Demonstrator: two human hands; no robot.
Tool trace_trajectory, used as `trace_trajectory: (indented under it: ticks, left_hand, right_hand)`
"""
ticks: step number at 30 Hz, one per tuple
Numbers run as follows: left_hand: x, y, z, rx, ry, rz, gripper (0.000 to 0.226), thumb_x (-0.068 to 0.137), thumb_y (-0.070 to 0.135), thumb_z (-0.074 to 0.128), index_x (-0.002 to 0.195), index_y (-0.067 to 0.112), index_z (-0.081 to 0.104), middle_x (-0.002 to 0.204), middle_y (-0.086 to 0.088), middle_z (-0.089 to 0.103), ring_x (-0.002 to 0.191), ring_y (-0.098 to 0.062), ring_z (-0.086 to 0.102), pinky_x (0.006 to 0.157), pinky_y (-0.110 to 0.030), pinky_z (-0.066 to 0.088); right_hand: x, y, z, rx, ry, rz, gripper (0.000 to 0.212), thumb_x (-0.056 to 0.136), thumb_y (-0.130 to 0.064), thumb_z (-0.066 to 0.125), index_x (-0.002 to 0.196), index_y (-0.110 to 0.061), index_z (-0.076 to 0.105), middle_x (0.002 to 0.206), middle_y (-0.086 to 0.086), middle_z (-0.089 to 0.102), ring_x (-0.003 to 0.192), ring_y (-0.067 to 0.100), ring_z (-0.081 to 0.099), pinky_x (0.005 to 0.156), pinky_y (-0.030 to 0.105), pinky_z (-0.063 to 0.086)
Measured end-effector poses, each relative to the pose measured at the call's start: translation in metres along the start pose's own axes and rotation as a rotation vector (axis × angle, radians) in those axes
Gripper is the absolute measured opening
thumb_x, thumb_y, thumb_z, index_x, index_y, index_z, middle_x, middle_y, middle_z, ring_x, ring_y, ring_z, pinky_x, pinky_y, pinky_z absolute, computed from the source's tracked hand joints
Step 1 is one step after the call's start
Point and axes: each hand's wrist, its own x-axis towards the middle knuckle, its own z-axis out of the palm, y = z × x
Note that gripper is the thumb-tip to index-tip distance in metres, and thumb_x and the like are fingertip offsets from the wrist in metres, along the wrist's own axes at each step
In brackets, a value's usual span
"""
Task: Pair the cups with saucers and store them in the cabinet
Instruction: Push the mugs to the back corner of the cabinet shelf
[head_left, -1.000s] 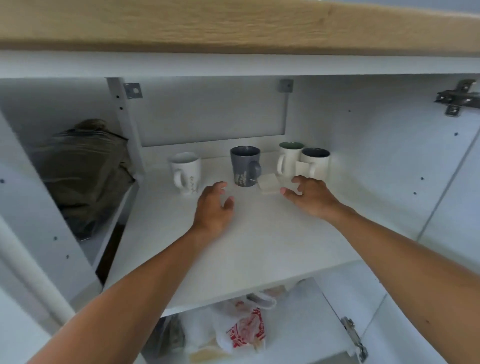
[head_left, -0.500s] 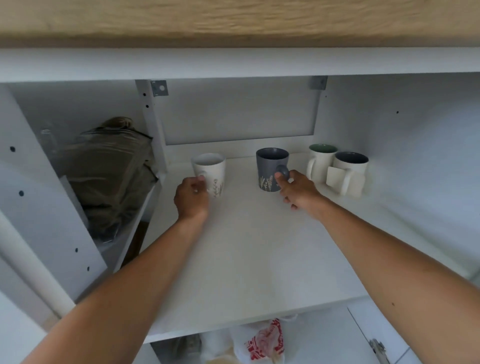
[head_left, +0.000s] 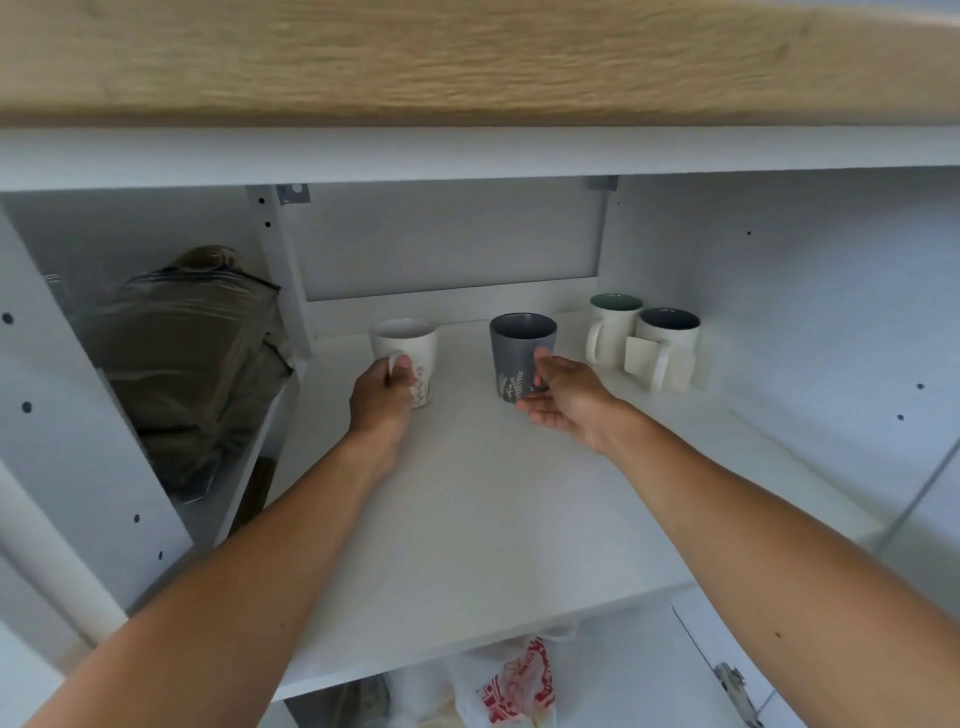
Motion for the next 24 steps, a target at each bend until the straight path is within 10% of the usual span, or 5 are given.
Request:
trace_trajectory:
  ticks: [24]
  left_hand:
    - [-0.111,0.042,0.124,-0.215,-0.683,0.064,0.029,0.102,0.027,0.047,0.076,0.015,0.051,0.073,0.0,0.048,0.058,-0.01,0.04,0.058,-0.022,0.036]
  right_hand:
    - [-0.151,0.036,-0.127,-0.039,0.657,-0.195,0.047,0.097,-0.052,0.053,0.072,-0.013,0.062,0.07,0.007,0.065,0.056,0.017,0.067,0.051,0.027,0.053]
